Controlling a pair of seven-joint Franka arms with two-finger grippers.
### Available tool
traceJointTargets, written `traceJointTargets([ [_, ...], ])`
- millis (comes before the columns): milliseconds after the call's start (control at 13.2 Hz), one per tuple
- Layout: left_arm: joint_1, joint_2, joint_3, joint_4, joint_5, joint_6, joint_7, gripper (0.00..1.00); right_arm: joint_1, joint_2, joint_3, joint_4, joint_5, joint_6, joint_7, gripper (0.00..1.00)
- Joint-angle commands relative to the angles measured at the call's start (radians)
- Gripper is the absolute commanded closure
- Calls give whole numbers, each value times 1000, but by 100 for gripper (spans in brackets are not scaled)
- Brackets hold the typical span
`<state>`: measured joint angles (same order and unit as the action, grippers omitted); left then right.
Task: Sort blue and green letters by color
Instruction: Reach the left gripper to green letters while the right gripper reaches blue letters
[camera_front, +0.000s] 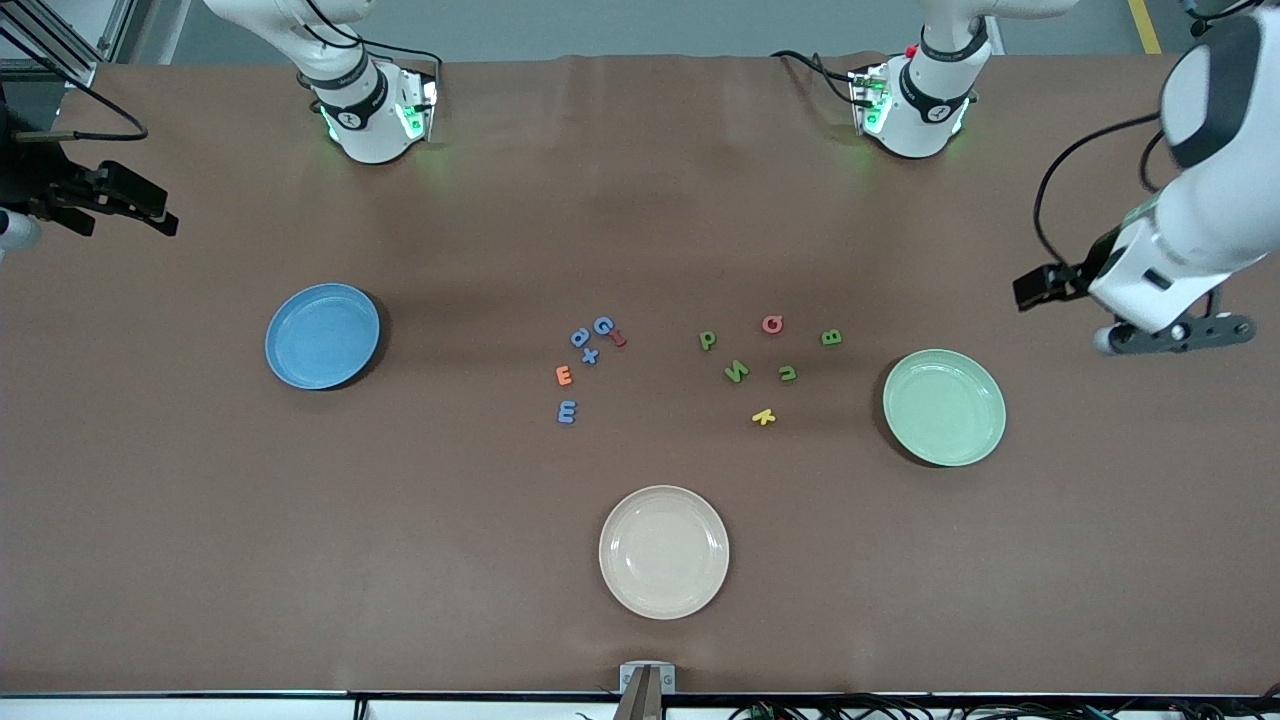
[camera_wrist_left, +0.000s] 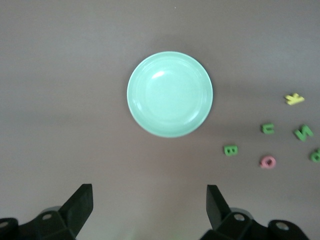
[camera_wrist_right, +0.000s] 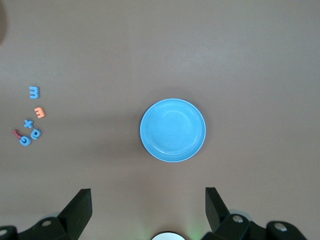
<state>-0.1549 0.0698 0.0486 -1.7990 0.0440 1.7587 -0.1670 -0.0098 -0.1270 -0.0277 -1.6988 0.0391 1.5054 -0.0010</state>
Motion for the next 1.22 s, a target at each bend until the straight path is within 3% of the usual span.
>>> traceJointTargets([
  [0,0,-47,-3,-239,8,270,4,0,-9,-25,2,-31,13,21,-17,0],
  [304,-11,8,-44,-405,8,549,-106,0,-16,-22,2,-30,13,29,-33,0],
  [532,-21,91,-143,-419,8,633,-290,3,-15,-16,2,-22,13,44,-33,0],
  [760,-58,137,-194,-460,8,705,-432,7,-13,-11,5,-2,12,29,-22,0],
  [1141,-146,189,-196,-525,8,787,-568,18,-9,18,5,15,13,25,-30,0],
])
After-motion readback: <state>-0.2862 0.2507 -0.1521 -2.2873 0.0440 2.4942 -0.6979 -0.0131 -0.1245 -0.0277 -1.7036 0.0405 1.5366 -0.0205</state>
